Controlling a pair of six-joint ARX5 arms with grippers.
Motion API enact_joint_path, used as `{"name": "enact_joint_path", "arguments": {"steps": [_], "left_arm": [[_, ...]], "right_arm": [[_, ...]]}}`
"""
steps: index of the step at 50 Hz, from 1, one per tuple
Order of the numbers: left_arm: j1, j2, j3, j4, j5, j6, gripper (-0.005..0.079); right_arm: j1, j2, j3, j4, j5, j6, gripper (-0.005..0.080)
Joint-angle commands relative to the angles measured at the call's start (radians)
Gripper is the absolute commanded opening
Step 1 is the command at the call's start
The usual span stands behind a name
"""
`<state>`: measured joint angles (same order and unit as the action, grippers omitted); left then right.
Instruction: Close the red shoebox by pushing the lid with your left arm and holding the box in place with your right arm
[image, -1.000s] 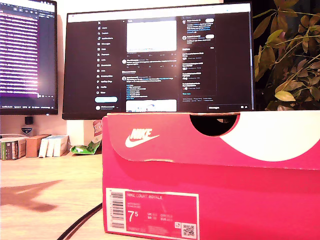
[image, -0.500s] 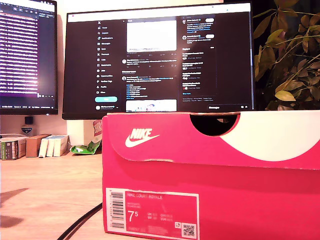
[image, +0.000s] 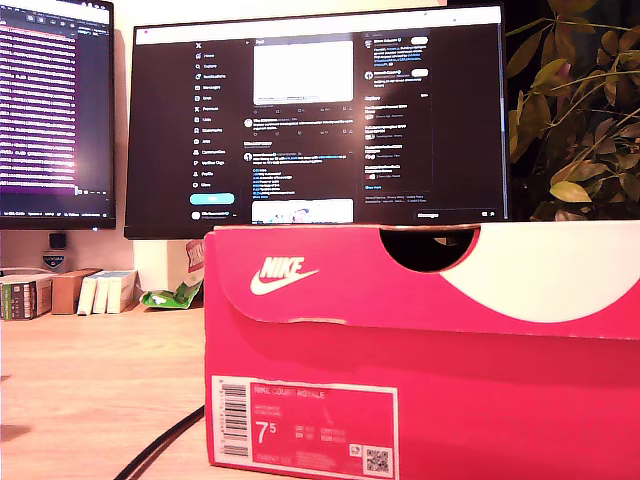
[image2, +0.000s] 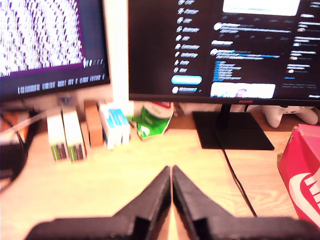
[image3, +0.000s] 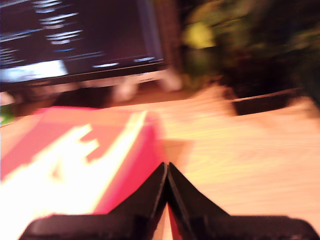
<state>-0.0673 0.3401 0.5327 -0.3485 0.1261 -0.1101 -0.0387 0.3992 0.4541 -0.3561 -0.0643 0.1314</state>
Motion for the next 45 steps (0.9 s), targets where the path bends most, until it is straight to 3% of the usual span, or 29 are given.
{"name": "enact_joint_path", "arguments": {"steps": [1, 21, 45], "left_arm": [[0.002, -0.019, -0.021, 0.012, -0.006, 0.043, -0.0019], [0.002, -0.159, -0.131, 0.034, -0.023, 0.075, -0.0019], [0.002, -0.333, -0.246, 0.027, -0.03, 0.119, -0.0019]], "right_arm": [[-0.001, -0.018, -0.014, 0.012, 0.004, -0.048, -0.0012], [-0.001, -0.094, -0.022, 0.026, 0.005, -0.135, -0.0012], [-0.001, -0.288, -0.185, 0.052, 0.043, -0.135, -0.0012]]}}
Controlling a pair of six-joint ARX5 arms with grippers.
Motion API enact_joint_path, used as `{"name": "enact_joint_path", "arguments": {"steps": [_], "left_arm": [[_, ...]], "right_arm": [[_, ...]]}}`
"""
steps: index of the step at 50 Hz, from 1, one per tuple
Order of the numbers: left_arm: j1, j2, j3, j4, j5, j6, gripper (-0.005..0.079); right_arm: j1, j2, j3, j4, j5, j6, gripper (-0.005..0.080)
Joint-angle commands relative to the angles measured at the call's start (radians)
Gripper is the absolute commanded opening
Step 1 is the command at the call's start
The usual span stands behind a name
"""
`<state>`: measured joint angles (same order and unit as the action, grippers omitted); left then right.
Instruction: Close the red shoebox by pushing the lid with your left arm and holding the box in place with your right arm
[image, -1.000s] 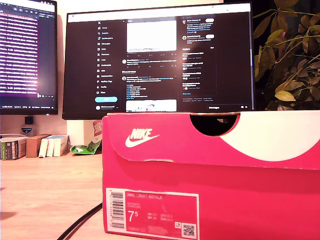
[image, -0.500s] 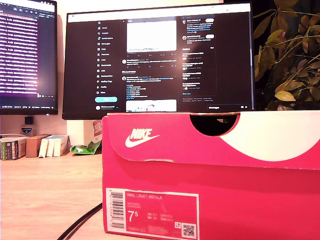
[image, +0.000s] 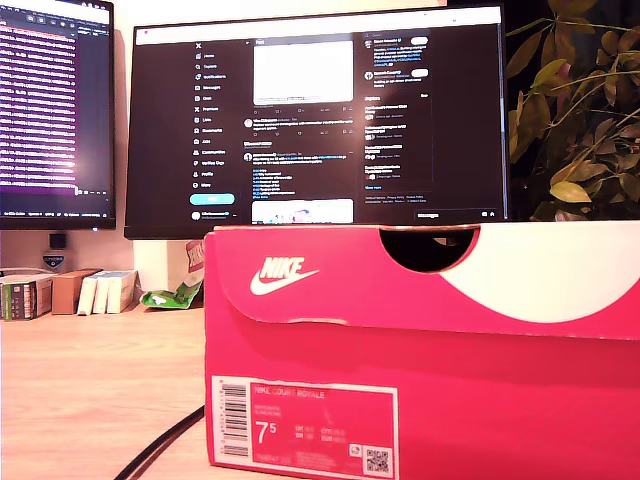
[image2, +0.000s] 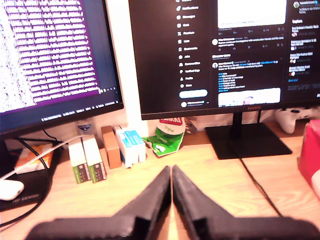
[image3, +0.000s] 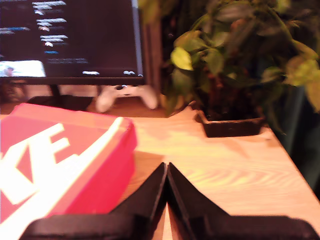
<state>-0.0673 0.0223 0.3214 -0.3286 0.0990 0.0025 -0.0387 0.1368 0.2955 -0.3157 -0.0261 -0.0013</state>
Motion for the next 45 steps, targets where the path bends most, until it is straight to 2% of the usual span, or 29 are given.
{"name": "enact_joint_path", "arguments": {"steps": [1, 9, 16, 31, 36, 45], "left_arm": [[0.002, -0.022, -0.041, 0.008, -0.003, 0.006, -0.0019], [0.001, -0.034, -0.058, 0.009, 0.002, 0.006, -0.0019], [-0.001, -0.034, -0.058, 0.015, 0.001, 0.006, -0.0019], [-0.008, -0.034, -0.108, 0.055, -0.003, 0.005, -0.0019], [-0.008, -0.034, -0.133, 0.071, -0.017, -0.002, -0.0019], [-0.008, -0.034, -0.153, 0.11, -0.067, -0.002, -0.0019]], "right_arm": [[-0.001, -0.038, -0.031, 0.016, 0.01, -0.003, -0.0012], [-0.001, -0.134, -0.059, 0.008, 0.01, -0.006, -0.0012], [0.007, -0.135, -0.074, -0.011, -0.011, 0.004, -0.0012], [0.09, -0.135, -0.142, 0.03, -0.013, 0.004, -0.0012], [0.114, -0.135, -0.183, 0.058, 0.021, 0.004, -0.0012], [0.124, -0.135, -0.232, 0.133, 0.161, 0.002, -0.0012]]}}
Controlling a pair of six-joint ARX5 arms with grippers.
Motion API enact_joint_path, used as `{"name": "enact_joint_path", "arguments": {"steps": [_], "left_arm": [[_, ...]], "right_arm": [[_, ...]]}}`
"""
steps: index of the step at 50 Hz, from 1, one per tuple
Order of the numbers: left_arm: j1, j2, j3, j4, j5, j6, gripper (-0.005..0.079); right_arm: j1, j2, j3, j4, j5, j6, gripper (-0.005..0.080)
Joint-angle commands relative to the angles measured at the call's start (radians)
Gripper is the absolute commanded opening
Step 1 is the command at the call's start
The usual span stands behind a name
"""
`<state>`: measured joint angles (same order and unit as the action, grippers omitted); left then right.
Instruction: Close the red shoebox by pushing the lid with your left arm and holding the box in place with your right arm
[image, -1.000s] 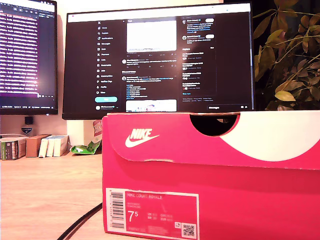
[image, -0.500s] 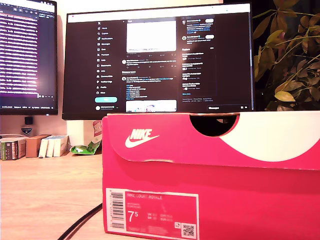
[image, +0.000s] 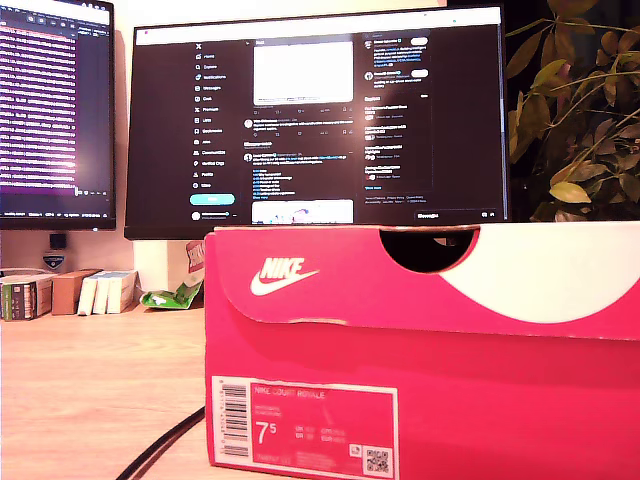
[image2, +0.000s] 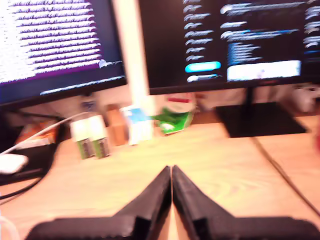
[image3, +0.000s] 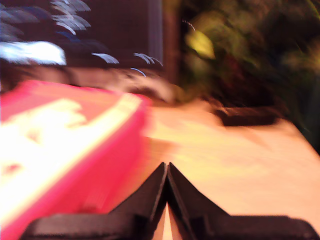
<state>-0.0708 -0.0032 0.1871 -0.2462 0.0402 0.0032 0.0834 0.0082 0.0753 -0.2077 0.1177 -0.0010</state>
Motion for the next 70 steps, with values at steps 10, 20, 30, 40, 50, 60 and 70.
{"name": "enact_joint_path", "arguments": {"steps": [10, 20, 30, 40, 50, 60, 70], "left_arm": [[-0.004, -0.008, -0.078, 0.061, -0.023, -0.003, -0.0019], [-0.004, -0.008, -0.092, 0.061, -0.034, -0.002, -0.0019], [-0.004, -0.008, -0.134, 0.06, -0.077, -0.003, -0.0019], [-0.004, -0.008, -0.164, 0.057, -0.077, -0.003, -0.0019], [-0.004, -0.008, -0.213, 0.045, -0.079, -0.003, -0.0019], [-0.004, -0.008, -0.213, 0.052, -0.084, -0.003, -0.0019], [-0.004, -0.008, -0.213, 0.045, -0.084, -0.003, -0.0019]], "right_arm": [[0.002, -0.006, -0.059, 0.025, 0.051, 0.0, -0.0012], [0.002, -0.006, -0.071, 0.034, 0.073, -0.003, -0.0012], [0.002, -0.006, -0.071, 0.034, 0.077, -0.018, -0.0012], [0.002, -0.006, -0.071, 0.034, 0.072, -0.019, -0.0012], [0.002, -0.006, -0.071, 0.034, 0.072, -0.015, -0.0012], [0.002, -0.006, -0.07, 0.036, 0.073, -0.014, -0.0012], [0.002, -0.006, -0.07, 0.038, 0.072, -0.014, -0.0012]]}}
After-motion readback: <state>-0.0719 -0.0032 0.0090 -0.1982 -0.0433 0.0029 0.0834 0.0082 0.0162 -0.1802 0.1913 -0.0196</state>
